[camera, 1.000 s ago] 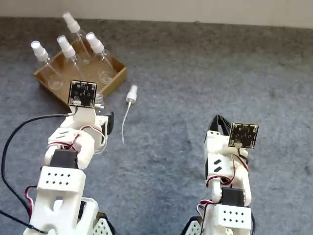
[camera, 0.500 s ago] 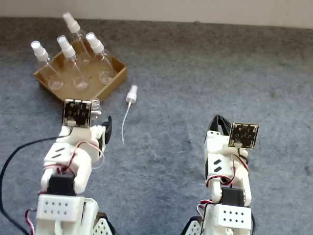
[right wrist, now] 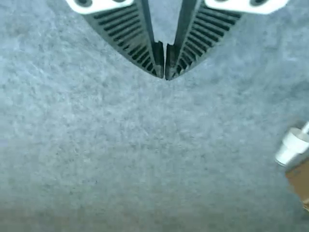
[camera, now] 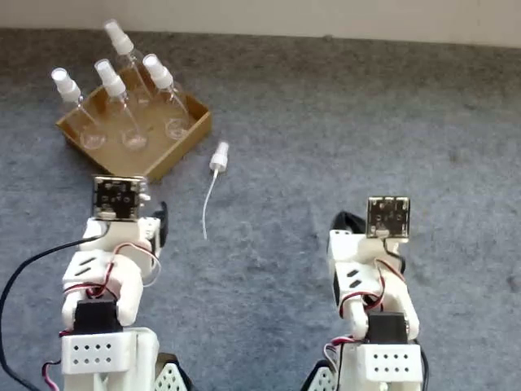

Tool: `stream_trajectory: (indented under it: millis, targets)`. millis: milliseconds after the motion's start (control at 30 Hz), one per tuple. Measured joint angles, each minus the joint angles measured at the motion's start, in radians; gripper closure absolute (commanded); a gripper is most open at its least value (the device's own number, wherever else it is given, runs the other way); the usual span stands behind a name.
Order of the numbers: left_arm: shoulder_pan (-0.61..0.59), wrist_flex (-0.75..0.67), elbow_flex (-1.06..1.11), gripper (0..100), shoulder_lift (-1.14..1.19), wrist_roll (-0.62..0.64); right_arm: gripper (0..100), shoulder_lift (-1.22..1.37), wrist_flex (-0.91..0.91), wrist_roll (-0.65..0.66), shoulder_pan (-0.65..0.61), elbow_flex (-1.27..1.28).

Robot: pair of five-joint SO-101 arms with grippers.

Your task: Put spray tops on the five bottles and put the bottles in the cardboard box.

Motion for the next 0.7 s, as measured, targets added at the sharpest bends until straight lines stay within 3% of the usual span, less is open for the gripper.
stream_trajectory:
  millis: [267, 433, 700]
  targets:
    - [-0.069, -0.021, 0.006, 94, -0.002, 0.0, 95.9, 0.06, 0.115, 0.0, -0.169, -0.279]
    - [-0.069, -0.037, 0.035, 94, -0.002, 0.0, 85.1, 0.293, 0.121, -0.002, -0.213, -0.446]
    - [-0.107, -0.138, 0.087, 94, -0.002, 0.0, 84.6, 0.723, 0.121, -0.002, -0.365, -0.727]
